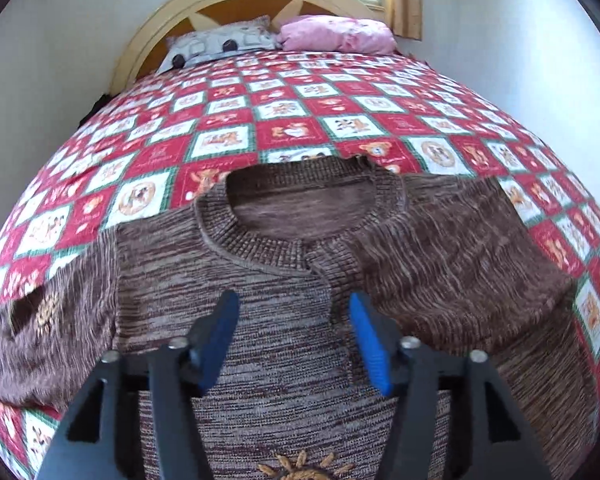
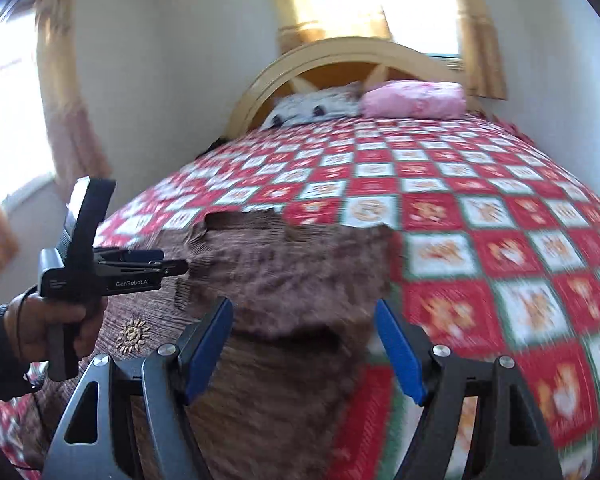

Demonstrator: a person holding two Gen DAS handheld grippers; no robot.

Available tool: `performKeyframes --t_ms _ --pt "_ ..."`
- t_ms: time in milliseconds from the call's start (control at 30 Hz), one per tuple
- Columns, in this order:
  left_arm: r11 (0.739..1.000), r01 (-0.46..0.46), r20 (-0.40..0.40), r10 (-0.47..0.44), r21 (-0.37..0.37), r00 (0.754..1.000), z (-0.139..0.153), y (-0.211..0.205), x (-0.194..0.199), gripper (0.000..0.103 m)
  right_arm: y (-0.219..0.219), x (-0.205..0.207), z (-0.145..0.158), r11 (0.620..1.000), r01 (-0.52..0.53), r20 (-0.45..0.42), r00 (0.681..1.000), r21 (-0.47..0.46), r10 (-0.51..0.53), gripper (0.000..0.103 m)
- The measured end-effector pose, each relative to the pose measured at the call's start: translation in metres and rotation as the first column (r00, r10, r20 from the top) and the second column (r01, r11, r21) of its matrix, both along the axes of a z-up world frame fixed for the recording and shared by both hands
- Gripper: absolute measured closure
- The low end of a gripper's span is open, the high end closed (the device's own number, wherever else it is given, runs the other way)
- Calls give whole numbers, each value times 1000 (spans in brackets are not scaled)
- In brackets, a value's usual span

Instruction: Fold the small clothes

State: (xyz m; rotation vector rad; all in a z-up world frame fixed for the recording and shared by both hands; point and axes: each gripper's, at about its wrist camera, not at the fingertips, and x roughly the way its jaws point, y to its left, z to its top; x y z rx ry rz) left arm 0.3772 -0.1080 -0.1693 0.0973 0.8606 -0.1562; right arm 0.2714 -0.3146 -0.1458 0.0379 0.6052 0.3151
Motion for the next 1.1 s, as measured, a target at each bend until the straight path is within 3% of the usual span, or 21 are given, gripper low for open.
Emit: performKeyframes --t_ms 67,167,300,400,500,600,700,800,933,1100 --pt "1000 -15 -36 15 0 999 -6 -1 2 41 8 23 -15 1000 -15 -93 996 -24 13 29" --pt "998 -27 -116 33 58 993 -24 -5 0 40 18 37 -52 993 -69 -296 954 -100 37 29" --pt "997 -27 -109 35 73 993 -28 3 -11 33 25 18 -49 979 -84 -274 961 -189 29 29" --pt "999 -12 -124 17 38 992 -29 12 -20 32 37 14 -38 960 -79 -272 962 -267 4 29" --pt "1000 -21 -112 22 9 993 -28 18 -25 32 52 18 -18 975 -67 -222 975 -211 19 29" --pt "999 -49 -110 46 -23 993 -25 24 -29 32 72 32 -8 976 -29 -178 984 -214 -10 29" --pt "998 -54 -109 49 -43 993 -21 31 -35 32 85 54 -23 986 -19 -234 972 -166 -21 29" --pt "998 -50 -89 47 -36 995 -15 40 -43 27 83 59 -49 980 33 -343 934 -198 -101 29" --pt "998 -37 -65 33 -47 997 -10 57 -56 27 81 18 -50 955 13 -319 941 -296 -112 29" --pt "997 -56 -47 53 -61 997 -8 81 -71 27 73 -12 -38 953 23 -336 933 -301 -129 29"
